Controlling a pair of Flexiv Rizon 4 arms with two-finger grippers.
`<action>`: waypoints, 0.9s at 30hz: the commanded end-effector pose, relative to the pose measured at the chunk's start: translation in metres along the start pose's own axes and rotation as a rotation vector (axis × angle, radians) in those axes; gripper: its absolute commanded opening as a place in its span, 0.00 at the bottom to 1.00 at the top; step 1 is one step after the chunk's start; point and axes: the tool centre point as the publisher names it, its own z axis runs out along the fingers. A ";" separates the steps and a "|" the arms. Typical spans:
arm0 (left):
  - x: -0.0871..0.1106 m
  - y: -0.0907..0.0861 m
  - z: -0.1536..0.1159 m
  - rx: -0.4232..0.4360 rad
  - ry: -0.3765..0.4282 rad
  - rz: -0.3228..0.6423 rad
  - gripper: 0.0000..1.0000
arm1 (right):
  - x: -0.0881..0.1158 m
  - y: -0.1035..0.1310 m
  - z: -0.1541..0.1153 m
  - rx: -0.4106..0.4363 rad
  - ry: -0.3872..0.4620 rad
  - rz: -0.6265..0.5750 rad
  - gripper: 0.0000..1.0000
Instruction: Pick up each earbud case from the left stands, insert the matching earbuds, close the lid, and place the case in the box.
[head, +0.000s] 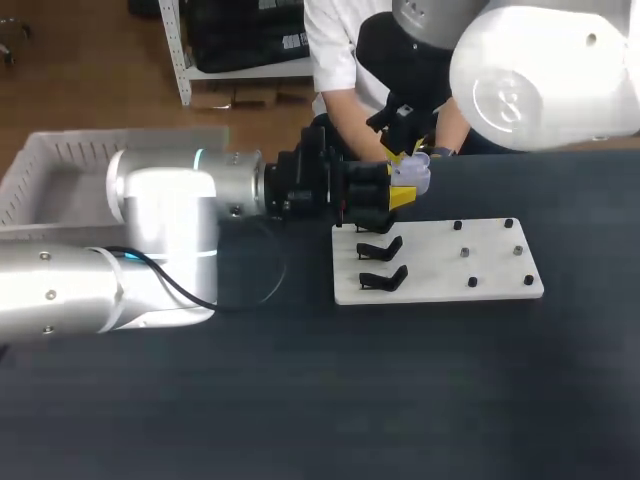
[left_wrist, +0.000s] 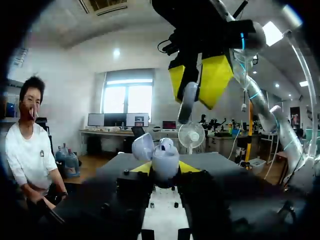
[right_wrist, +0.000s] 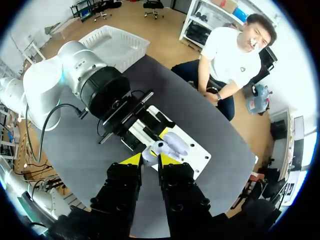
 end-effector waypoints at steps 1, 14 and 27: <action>0.000 -0.002 0.001 -0.008 -0.002 0.003 0.00 | 0.001 0.000 0.000 0.001 -0.003 0.001 0.00; 0.000 -0.002 0.001 -0.008 -0.002 0.003 0.00 | 0.008 -0.004 0.011 0.013 0.022 -0.013 0.00; 0.000 -0.002 0.001 -0.008 -0.002 0.003 0.00 | 0.009 -0.015 0.019 0.023 0.026 -0.027 0.00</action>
